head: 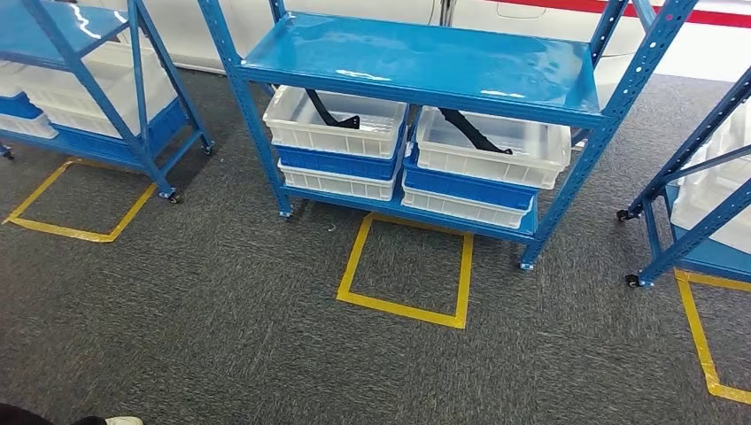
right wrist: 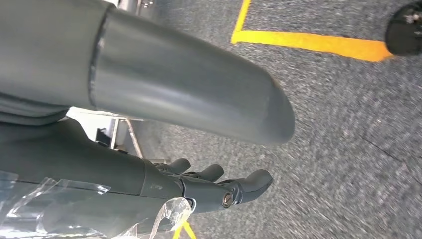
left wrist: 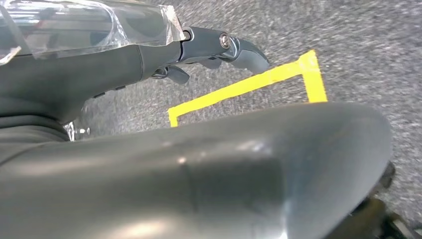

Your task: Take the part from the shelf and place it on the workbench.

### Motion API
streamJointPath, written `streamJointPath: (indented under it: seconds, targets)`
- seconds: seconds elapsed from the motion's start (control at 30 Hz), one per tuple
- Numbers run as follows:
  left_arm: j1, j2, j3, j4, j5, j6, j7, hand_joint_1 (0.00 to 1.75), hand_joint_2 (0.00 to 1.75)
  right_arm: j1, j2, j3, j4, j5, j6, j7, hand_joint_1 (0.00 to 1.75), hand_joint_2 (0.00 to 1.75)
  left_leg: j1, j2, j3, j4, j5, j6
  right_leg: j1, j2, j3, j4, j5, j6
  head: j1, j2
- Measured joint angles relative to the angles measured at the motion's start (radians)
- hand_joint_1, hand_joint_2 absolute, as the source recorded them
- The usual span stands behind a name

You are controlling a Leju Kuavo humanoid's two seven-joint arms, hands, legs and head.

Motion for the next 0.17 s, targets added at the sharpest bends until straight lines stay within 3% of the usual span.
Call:
streamJointPath:
  seconds: [0.03,0.1,0.13,0.17]
  targets:
    - [-0.001,0.0,-0.001,0.0,0.0,0.0,0.0,0.0,0.0,0.0,0.0,0.0,0.0,-0.001,0.0,0.0,0.0,0.0,0.003,-0.019,-0.01,0.027,-0.019,-0.006,-0.002,0.01,-0.001,-0.002,0.003,-0.006,0.0,0.0]
    - [-0.001,-0.001,-0.003,0.0,0.0,0.001,-0.001,0.0,0.0,-0.004,0.0,0.0,0.0,-0.002,0.0,-0.001,0.0,0.0,0.009,-0.075,-0.063,0.152,-0.089,-0.017,-0.006,0.03,-0.004,-0.003,0.009,-0.015,0.0,0.0]
    - [0.002,-0.001,-0.004,0.0,0.0,0.001,0.0,0.0,0.0,-0.005,0.0,0.0,0.0,-0.003,0.0,-0.001,0.0,0.0,0.01,-0.092,-0.1,0.234,-0.125,-0.02,-0.006,0.041,-0.006,-0.003,0.011,-0.017,0.0,0.0]
    - [0.003,-0.001,-0.005,0.0,0.001,0.001,0.0,0.0,0.0,-0.006,0.0,0.0,0.0,-0.003,0.0,-0.001,0.0,0.0,0.011,-0.098,-0.121,0.279,-0.145,-0.022,-0.005,0.048,-0.007,-0.003,0.012,-0.018,0.0,0.0]
